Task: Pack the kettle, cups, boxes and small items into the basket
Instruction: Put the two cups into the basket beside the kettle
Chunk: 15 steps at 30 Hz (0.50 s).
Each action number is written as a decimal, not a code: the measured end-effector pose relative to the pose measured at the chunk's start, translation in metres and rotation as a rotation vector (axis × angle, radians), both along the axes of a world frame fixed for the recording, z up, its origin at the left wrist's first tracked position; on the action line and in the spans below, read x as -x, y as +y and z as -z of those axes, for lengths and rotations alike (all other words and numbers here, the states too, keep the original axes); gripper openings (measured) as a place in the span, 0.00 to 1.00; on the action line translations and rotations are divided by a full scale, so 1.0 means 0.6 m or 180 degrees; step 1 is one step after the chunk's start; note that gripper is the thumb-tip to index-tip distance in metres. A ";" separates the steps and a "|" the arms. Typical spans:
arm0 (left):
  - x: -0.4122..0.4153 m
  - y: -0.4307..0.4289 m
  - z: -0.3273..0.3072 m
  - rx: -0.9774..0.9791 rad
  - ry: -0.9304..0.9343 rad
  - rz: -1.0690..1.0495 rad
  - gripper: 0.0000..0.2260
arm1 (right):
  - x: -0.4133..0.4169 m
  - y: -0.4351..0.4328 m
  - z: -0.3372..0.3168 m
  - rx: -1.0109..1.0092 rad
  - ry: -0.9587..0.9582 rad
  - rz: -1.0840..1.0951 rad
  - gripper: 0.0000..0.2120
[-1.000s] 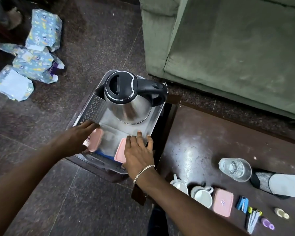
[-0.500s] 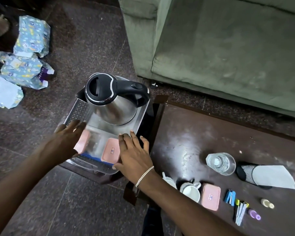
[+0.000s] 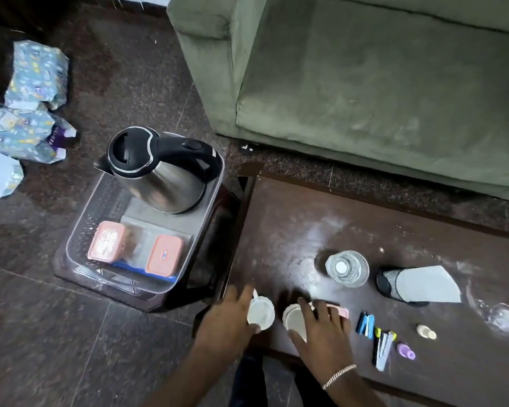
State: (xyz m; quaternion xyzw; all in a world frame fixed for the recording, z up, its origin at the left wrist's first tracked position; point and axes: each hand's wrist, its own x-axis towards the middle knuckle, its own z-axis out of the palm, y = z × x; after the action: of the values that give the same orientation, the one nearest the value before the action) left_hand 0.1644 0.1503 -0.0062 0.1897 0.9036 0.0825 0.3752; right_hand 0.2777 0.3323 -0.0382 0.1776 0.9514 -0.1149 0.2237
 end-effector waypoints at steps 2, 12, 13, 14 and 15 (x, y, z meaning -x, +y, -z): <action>-0.045 0.022 0.038 0.0082 -0.0088 -0.0134 0.41 | -0.032 0.004 0.019 -0.0092 -0.0079 -0.0001 0.39; -0.111 0.066 0.101 0.0178 0.0202 -0.0642 0.24 | -0.034 -0.006 0.060 -0.0301 0.0046 -0.0275 0.38; -0.110 0.067 0.100 0.0193 0.0237 -0.0621 0.22 | -0.034 -0.005 0.060 -0.0334 0.0071 -0.0302 0.37; -0.108 0.067 0.099 0.0184 0.0243 -0.0596 0.22 | -0.033 -0.003 0.058 -0.0357 0.0100 -0.0310 0.37; -0.104 0.068 0.094 0.0147 0.0227 -0.0585 0.23 | -0.033 -0.002 0.055 -0.0370 0.0150 -0.0296 0.36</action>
State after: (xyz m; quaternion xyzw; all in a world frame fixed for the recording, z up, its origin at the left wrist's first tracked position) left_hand 0.2271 0.1909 -0.0625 0.1001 0.9316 0.0888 0.3379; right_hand 0.2973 0.3314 -0.0715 0.1431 0.9687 -0.0531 0.1957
